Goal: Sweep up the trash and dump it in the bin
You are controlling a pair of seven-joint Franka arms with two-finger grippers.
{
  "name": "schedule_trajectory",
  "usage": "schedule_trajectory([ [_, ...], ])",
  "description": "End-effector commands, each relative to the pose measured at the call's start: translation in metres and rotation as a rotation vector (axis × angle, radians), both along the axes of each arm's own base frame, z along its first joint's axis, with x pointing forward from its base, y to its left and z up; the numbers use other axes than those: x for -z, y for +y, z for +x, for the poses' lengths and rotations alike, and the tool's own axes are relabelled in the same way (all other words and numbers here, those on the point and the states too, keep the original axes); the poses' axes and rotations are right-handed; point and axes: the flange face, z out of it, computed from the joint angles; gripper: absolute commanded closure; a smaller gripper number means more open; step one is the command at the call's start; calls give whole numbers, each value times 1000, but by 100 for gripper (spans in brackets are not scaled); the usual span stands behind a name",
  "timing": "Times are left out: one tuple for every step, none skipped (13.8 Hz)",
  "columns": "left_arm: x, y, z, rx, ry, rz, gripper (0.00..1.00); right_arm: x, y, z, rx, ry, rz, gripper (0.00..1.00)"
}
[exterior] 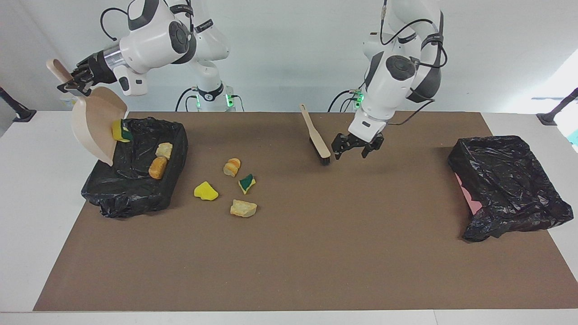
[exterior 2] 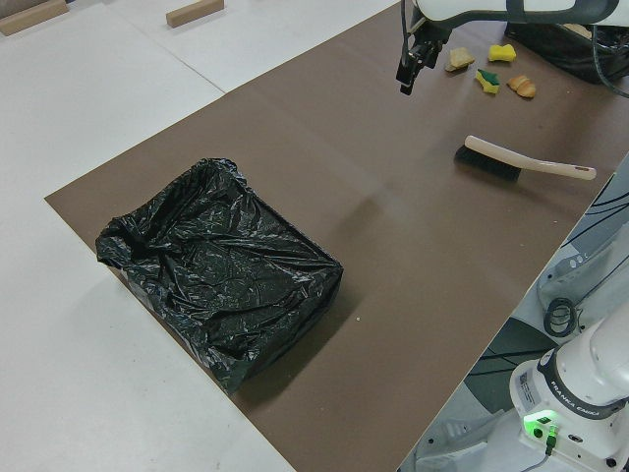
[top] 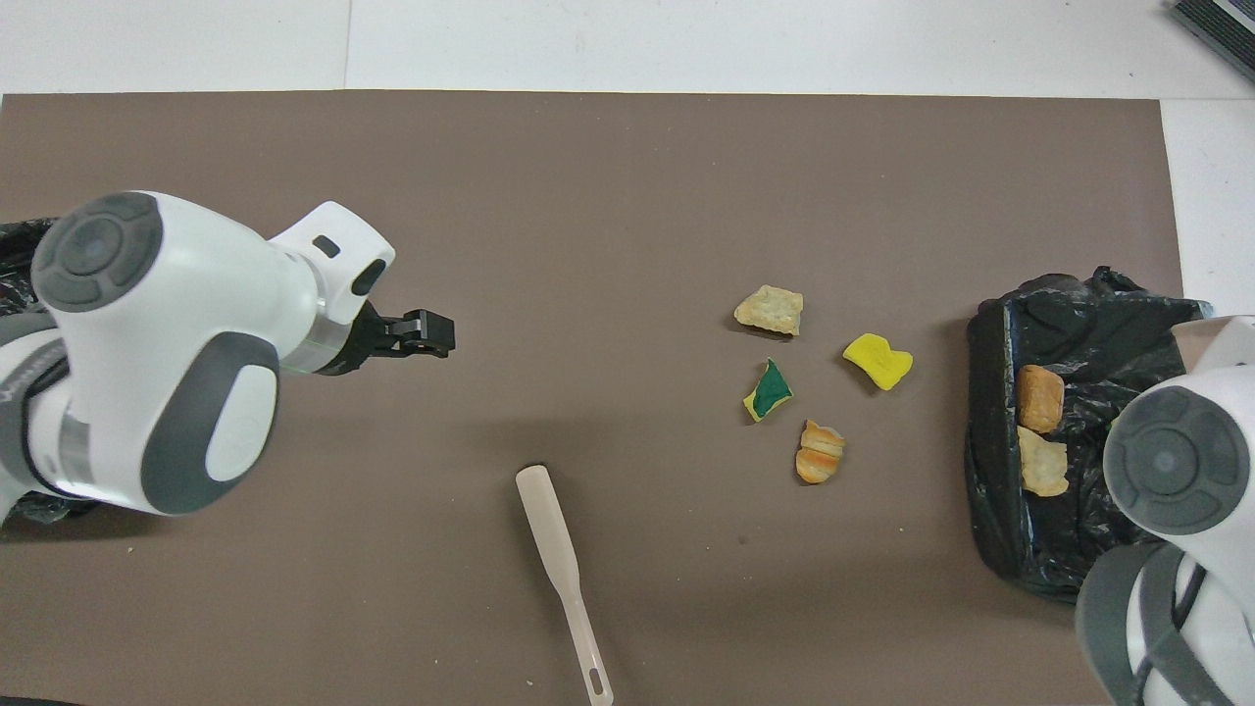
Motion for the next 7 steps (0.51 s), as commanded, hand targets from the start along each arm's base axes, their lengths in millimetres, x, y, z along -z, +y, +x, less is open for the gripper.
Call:
schedule_trajectory([
  [-3,42,19,36,19,16,0,-15,14,2,54,-58,-6,100],
  [-6,64,23,54,21,16,0,-18,35,6,56,-93,51,100],
  [-7,86,25,82,27,16,0,-20,45,14,85,-121,99,100],
  [-8,103,26,115,38,30,0,-20,57,25,127,-158,166,100],
  [-10,116,26,154,40,74,0,-18,62,37,184,-203,244,100],
  [-14,132,26,167,48,95,0,-13,68,49,232,-253,322,100],
  [-20,144,26,172,47,98,0,-7,74,58,287,-295,402,100],
])
